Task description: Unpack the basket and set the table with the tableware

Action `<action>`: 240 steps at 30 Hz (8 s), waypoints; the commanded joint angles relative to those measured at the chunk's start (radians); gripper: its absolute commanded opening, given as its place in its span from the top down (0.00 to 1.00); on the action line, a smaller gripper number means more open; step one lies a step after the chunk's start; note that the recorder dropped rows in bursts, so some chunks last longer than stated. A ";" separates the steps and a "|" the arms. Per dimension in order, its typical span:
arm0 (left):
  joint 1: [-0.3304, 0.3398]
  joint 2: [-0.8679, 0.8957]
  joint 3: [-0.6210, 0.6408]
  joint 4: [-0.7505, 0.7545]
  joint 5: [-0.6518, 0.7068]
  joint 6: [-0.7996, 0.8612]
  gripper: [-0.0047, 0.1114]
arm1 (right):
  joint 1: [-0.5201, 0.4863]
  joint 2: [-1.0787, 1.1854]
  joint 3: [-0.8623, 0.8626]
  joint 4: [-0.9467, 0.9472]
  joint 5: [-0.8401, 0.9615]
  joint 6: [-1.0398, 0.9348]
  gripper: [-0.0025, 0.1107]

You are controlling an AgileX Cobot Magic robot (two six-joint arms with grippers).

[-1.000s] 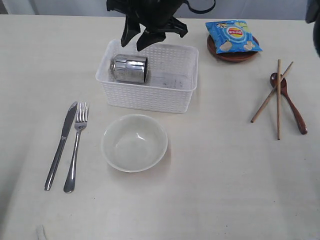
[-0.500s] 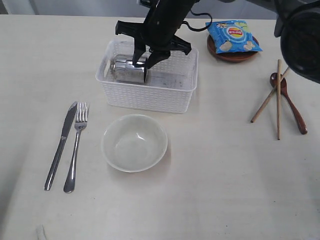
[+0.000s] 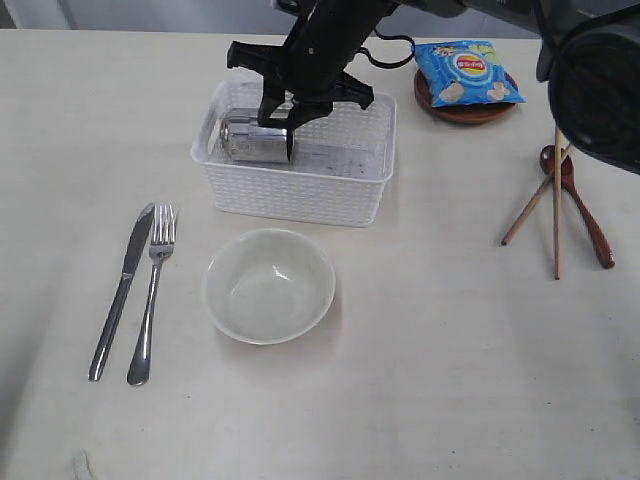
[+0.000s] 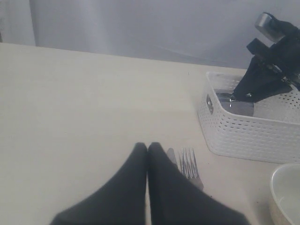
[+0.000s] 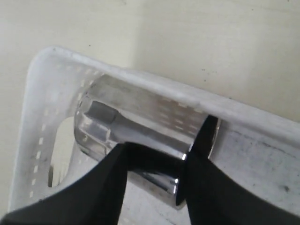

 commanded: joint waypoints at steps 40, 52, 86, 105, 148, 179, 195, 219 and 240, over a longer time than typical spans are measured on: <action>0.001 -0.004 0.003 -0.001 -0.011 0.001 0.96 | -0.072 -0.168 -0.009 -0.477 0.253 -0.026 0.98; 0.001 -0.004 0.003 -0.001 -0.011 0.001 0.96 | 0.117 -0.239 -0.156 -0.229 0.227 -0.269 0.98; 0.001 -0.004 0.003 -0.001 -0.011 0.001 0.96 | 0.425 0.120 -0.424 -0.542 0.176 -0.329 0.98; 0.001 -0.004 0.003 -0.001 -0.011 0.001 0.96 | 0.425 0.152 -0.426 -0.547 0.165 -0.328 0.98; 0.001 -0.004 0.003 -0.001 -0.011 0.001 0.96 | 0.411 0.166 -0.426 -0.581 0.128 -0.284 0.70; 0.001 -0.004 0.003 -0.001 -0.011 0.001 0.96 | 0.209 -0.146 -0.400 -0.654 0.253 -0.194 0.98; 0.001 -0.004 0.003 -0.001 -0.011 0.001 0.96 | -0.285 -0.285 0.031 -0.258 0.253 -0.208 0.98; 0.001 -0.004 0.003 -0.001 -0.011 0.001 0.96 | -0.388 -0.268 0.121 -0.183 0.253 -0.253 0.67; 0.001 -0.004 0.003 -0.001 -0.011 0.001 0.96 | -0.388 -0.632 0.731 -0.632 0.155 -0.048 0.67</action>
